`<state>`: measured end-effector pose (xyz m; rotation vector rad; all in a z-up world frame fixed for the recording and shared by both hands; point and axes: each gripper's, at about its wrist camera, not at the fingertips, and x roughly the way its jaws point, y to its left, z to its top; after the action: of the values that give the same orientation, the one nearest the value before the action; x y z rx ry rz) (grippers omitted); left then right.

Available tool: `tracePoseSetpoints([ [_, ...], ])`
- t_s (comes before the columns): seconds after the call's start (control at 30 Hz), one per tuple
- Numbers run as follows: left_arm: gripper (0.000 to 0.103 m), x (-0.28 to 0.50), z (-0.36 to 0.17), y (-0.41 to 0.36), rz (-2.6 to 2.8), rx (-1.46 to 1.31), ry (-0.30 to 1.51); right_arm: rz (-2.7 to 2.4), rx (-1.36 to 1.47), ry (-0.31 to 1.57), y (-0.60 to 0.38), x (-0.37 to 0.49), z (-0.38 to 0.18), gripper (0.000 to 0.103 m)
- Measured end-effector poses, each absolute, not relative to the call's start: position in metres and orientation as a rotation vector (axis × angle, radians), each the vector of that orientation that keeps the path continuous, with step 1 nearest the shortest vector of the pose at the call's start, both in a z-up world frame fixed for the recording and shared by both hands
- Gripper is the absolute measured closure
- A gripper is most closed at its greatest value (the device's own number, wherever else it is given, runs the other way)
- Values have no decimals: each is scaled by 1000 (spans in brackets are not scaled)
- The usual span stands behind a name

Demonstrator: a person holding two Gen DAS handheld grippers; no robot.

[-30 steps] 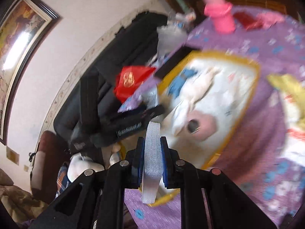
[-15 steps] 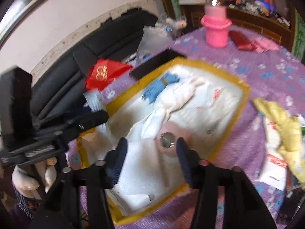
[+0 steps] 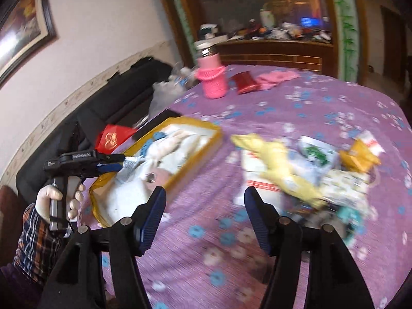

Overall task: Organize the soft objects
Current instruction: 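Withdraw both open tools from the foam box back toward the pile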

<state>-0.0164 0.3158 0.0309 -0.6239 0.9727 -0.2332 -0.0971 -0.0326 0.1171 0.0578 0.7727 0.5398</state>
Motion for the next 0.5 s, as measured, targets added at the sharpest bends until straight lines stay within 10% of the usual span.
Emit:
tracePoseSetpoints([
  [0.3,29,-82,130,288,-80,-483,628,354,79,616,-128,-132,138,36],
  [0.5,19,-136,188,203,-368,-400,431,180,129,337,-191,-165,162,2],
])
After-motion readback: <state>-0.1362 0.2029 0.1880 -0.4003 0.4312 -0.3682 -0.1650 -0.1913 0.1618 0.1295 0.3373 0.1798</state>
